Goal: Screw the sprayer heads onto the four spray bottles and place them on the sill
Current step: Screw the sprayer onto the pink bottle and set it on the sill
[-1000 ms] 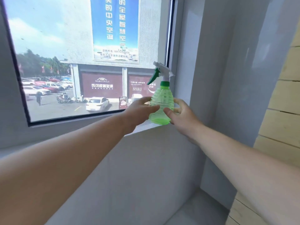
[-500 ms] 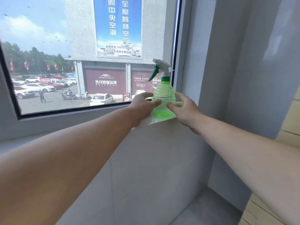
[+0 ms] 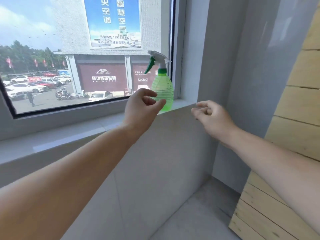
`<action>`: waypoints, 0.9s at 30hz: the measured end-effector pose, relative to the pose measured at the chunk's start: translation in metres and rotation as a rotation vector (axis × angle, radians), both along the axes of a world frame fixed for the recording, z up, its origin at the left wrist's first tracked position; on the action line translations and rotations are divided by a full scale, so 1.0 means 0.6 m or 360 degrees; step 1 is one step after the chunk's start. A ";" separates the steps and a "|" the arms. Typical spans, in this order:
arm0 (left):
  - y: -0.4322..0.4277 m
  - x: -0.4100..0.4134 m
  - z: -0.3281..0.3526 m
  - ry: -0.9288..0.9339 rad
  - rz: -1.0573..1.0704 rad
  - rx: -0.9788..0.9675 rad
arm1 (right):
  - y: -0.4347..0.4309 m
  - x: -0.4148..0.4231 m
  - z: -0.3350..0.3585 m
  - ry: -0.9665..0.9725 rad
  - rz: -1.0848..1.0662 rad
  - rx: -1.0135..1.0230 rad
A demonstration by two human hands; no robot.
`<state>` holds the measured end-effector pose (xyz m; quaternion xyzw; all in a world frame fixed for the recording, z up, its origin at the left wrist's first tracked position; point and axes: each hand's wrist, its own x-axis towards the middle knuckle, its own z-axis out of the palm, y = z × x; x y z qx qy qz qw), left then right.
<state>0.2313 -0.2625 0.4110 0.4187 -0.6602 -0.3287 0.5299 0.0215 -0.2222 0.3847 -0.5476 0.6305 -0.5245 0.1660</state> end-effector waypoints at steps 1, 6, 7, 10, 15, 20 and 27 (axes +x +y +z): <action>0.023 -0.007 -0.019 -0.0010 -0.0075 0.0039 | 0.028 -0.013 -0.018 -0.0025 0.0006 0.0039; 0.102 -0.047 -0.144 -0.0197 -0.0405 0.0370 | 0.176 -0.080 -0.137 -0.0056 -0.0043 0.0405; 0.112 -0.056 -0.172 -0.0240 -0.0457 0.0462 | 0.202 -0.092 -0.168 -0.0062 -0.0069 0.0498; 0.137 -0.095 -0.270 -0.0482 -0.0591 0.0732 | 0.268 -0.129 -0.280 -0.0072 -0.0094 0.0822; 0.188 -0.162 -0.456 -0.0898 -0.0779 0.1094 | 0.337 -0.174 -0.476 -0.0107 -0.0127 0.1282; 0.263 -0.222 -0.614 -0.1107 -0.0966 0.1356 | 0.378 -0.222 -0.615 -0.0261 -0.0186 0.1582; 0.314 -0.286 -0.737 -0.1356 -0.1033 0.1518 | 0.398 -0.271 -0.744 -0.0497 -0.0337 0.1639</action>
